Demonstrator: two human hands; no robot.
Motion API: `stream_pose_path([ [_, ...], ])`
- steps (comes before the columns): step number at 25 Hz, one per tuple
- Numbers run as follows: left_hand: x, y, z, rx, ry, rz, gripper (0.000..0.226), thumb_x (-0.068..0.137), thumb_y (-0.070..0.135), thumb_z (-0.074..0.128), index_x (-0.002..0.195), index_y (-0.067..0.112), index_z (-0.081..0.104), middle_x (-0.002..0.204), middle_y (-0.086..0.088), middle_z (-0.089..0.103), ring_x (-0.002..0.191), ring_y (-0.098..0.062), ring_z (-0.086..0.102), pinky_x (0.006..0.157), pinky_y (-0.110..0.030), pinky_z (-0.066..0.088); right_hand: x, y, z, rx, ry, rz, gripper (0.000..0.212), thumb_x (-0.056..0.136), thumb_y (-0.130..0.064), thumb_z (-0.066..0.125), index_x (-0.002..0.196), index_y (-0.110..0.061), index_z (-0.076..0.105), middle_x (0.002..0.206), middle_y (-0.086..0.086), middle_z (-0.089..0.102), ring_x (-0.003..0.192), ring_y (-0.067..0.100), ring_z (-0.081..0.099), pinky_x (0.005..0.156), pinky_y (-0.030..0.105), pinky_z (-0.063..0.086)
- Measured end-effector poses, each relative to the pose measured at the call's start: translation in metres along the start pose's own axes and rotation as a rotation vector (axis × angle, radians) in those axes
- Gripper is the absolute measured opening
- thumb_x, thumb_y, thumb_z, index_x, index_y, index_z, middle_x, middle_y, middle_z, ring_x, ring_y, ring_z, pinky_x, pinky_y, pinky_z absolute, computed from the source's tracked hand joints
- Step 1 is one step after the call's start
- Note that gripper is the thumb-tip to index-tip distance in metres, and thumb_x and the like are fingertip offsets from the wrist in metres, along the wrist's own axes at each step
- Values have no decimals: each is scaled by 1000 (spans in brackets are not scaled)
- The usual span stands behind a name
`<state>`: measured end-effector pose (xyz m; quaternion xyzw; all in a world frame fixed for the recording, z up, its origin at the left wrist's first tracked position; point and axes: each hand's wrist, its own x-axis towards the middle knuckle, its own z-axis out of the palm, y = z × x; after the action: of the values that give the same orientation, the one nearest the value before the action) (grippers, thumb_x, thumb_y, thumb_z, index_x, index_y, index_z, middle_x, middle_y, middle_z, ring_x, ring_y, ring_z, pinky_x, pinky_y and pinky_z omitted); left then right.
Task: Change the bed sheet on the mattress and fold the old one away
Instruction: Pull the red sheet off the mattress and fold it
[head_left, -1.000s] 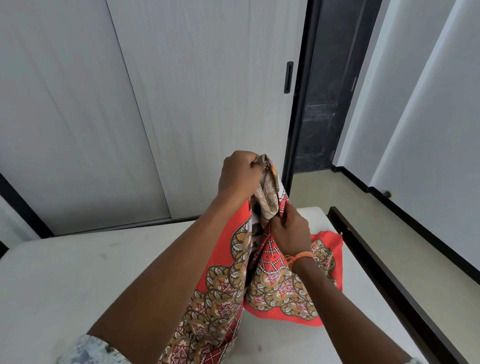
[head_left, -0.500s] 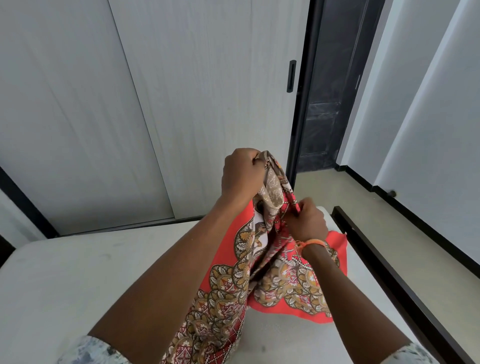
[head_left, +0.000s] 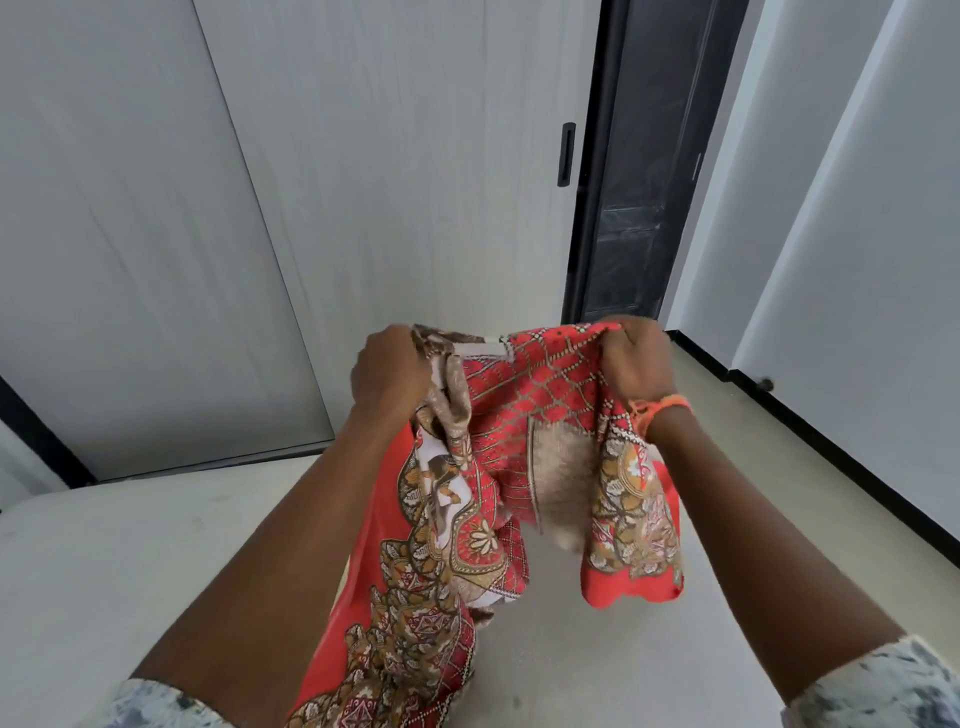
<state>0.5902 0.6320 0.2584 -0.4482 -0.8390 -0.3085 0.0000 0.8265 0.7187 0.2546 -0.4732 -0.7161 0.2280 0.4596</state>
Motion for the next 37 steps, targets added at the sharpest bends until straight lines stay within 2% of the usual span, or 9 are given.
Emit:
stream_pose_path([
  [5,-41,33,6,-176,-424,347,84,74,17,71,148,24,31,90,-1,66,83,-21,65,75,-37,55,-11,-16,27,66,-80,-103,28,84,-14,39,66,-3,58,64,3,58,60,15,52,58,31,41],
  [9,-47,46,14,-111,-318,445,9,81,24,67,82,19,59,73,1,62,74,-25,64,56,-30,41,-32,-17,32,106,-296,-389,19,93,-20,61,78,-11,70,72,-4,68,64,5,61,59,17,45],
  [11,-43,42,17,-40,-233,404,33,87,26,63,60,16,47,59,-1,53,62,-27,59,49,-29,30,-33,2,29,-73,-191,-488,10,89,-20,66,90,-13,73,82,0,71,72,13,64,64,29,52],
  [17,-42,55,21,-80,-143,307,33,83,11,57,54,12,40,54,-3,46,50,-22,44,46,-27,27,-57,46,30,-524,15,-176,16,79,-22,59,65,-15,58,70,3,56,59,29,55,47,31,42],
  [20,-41,62,25,-37,-165,340,29,85,14,61,59,11,49,55,-1,50,50,-17,48,46,-25,30,-52,48,29,-212,-97,187,30,79,-21,55,52,-10,47,57,11,56,57,34,59,49,39,50],
  [24,-31,51,30,91,-169,305,41,84,33,74,60,15,45,63,-3,60,64,-26,65,56,-30,43,2,35,-1,-41,-215,452,24,89,-14,42,68,-11,55,89,24,65,88,38,64,78,47,56],
  [28,-22,49,27,58,-85,256,39,87,36,70,66,13,47,69,-5,58,67,-30,61,59,-32,42,13,13,-19,-66,-206,145,45,98,-38,41,63,-11,48,65,6,53,67,25,52,57,32,40],
  [32,-6,42,20,9,-76,164,29,81,23,69,62,10,51,67,-9,60,67,-33,62,55,-29,39,-16,32,-4,-577,-275,-327,53,83,-70,51,75,-18,61,63,-3,60,57,17,58,58,29,46],
  [37,11,28,7,-101,-11,49,11,72,8,58,73,0,65,66,-11,61,60,-30,61,53,-30,43,-37,88,8,-697,-392,11,21,82,-35,65,85,-14,68,91,12,69,88,33,65,66,32,46],
])
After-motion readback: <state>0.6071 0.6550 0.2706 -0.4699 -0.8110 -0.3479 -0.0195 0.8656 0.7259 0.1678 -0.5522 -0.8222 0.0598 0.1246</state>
